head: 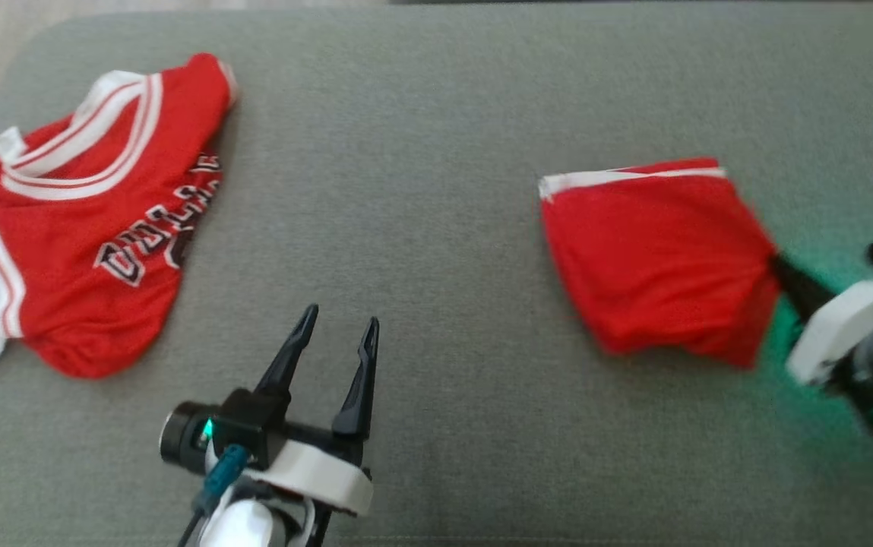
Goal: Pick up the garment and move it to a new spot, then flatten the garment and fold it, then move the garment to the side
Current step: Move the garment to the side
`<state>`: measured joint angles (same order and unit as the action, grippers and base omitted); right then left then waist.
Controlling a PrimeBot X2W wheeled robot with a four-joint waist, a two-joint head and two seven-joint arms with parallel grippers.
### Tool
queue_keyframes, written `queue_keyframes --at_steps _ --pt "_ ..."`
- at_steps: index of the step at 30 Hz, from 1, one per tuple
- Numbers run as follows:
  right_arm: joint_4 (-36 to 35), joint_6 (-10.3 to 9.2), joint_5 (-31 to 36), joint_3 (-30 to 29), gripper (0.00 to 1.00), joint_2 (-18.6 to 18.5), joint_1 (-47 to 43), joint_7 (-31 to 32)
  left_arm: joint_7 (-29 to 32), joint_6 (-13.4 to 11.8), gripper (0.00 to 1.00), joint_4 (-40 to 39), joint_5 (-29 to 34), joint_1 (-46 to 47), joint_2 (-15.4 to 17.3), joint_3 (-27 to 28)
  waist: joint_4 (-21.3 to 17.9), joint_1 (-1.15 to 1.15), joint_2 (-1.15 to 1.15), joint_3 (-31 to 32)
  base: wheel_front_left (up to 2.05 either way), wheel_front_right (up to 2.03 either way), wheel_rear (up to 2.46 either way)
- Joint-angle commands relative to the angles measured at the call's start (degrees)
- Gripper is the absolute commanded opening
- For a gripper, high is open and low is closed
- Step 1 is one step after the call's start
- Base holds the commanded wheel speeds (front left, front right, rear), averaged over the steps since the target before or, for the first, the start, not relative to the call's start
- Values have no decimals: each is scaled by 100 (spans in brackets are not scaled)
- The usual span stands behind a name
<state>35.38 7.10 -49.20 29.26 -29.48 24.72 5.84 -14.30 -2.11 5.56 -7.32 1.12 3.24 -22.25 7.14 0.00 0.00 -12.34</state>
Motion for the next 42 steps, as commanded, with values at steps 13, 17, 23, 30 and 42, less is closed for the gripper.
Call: queue_keyframes --at_steps 13,17,23,30,42 --pt "-246 39 897 -974 0 -1792 1062 -40 -70 126 100 -913 261 1195 -36 -79 -1202 0 0 -1485 0 0 0" --pt "-92 39 1273 -1626 0 -1809 1297 -67 -70 215 100 -1019 370 1491 -36 -153 -1490 0 0 -1842 0 0 0" --pt "56 39 2190 -2684 0 -1621 1623 68 -70 326 100 -1050 529 1803 -30 -160 -1845 0 0 -2359 0 0 0" --pt "-214 39 3587 -3699 100 -940 1615 59 -70 400 100 -944 550 1877 -18 -135 -1822 0 0 -2287 0 0 0" --pt "-1263 39 3776 -3421 100 792 118 17 -70 169 100 -517 308 1109 -28 22 -1060 0 0 -480 0 0 0"
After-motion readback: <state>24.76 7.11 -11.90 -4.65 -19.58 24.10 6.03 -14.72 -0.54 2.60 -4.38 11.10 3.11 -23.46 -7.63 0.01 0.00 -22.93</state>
